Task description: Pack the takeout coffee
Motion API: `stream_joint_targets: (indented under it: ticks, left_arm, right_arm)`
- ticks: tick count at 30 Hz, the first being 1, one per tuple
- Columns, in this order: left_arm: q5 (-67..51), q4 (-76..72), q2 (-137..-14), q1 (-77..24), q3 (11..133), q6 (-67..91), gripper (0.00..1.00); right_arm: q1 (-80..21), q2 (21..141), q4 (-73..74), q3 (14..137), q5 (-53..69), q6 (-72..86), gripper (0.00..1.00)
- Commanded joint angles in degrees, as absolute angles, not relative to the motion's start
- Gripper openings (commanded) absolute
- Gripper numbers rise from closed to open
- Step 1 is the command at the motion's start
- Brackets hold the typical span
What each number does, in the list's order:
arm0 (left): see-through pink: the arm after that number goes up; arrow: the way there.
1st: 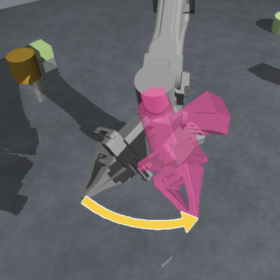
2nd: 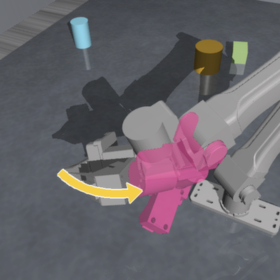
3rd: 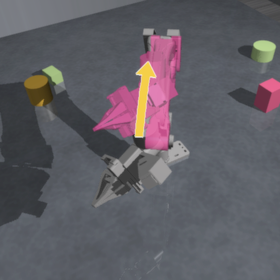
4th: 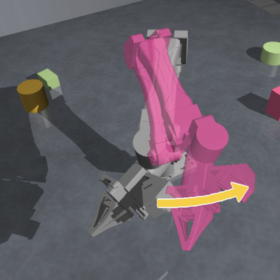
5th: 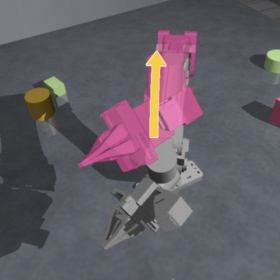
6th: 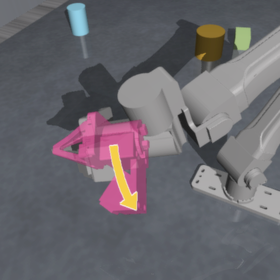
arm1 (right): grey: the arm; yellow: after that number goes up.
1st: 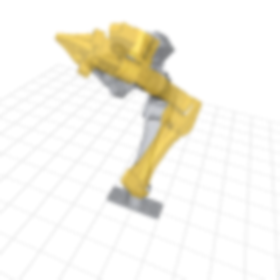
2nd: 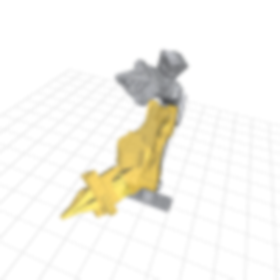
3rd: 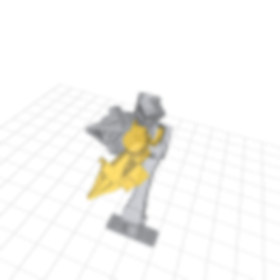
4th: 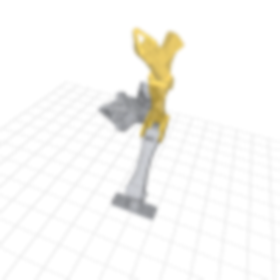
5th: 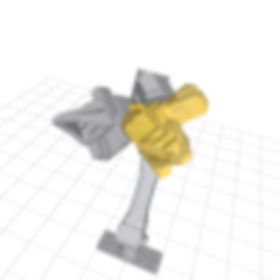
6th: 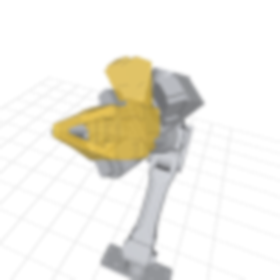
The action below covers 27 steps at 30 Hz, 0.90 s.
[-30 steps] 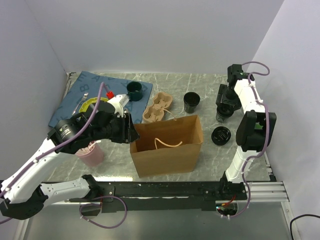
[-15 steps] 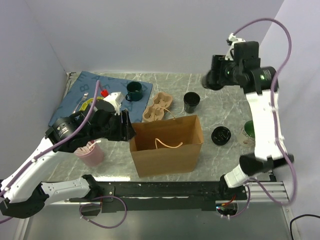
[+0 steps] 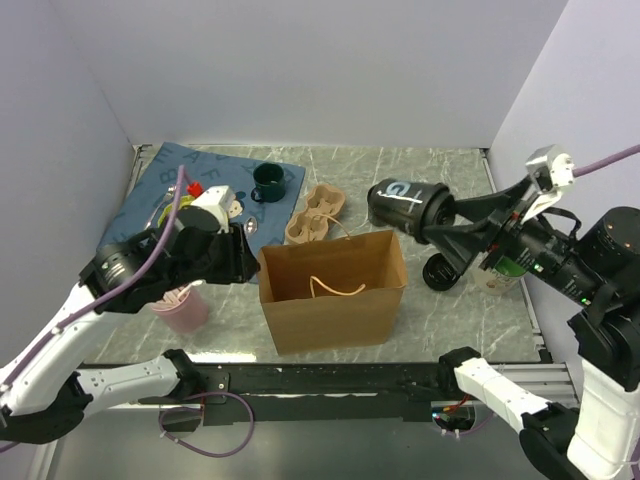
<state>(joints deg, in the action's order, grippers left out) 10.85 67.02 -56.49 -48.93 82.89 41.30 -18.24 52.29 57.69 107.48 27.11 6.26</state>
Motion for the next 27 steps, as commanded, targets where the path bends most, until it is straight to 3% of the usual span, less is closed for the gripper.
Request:
stream_joint_targets:
  ticks: [1, 4, 8, 13, 27]
  left_arm:
    - [11.69, 63.2, -59.06, -48.87, 84.37, 39.37, 0.48]
    - [10.64, 63.9, -62.31, -48.87, 87.18, 40.52, 0.37]
    - [9.85, 60.83, -63.37, -48.87, 87.27, 40.26, 0.13]
    - [6.95, 55.03, -62.32, -48.78, 86.66, 38.33, 0.01]
    - [3.7, 45.18, -59.5, -48.87, 82.36, 30.94, 0.06]
  right_arm:
    - [-18.81, 53.79, 55.9, 103.46, 39.02, 5.37, 0.43]
    - [-18.98, 54.75, 58.61, 104.15, 43.4, 4.4, 0.42]
    - [-20.82, 54.84, 59.76, 101.34, 44.74, 2.82, 0.42]
    - [-24.6, 56.51, 64.06, 101.86, 41.67, 0.54, 0.42]
    - [-39.18, 59.24, 75.14, 101.78, 18.66, -0.98, 0.4]
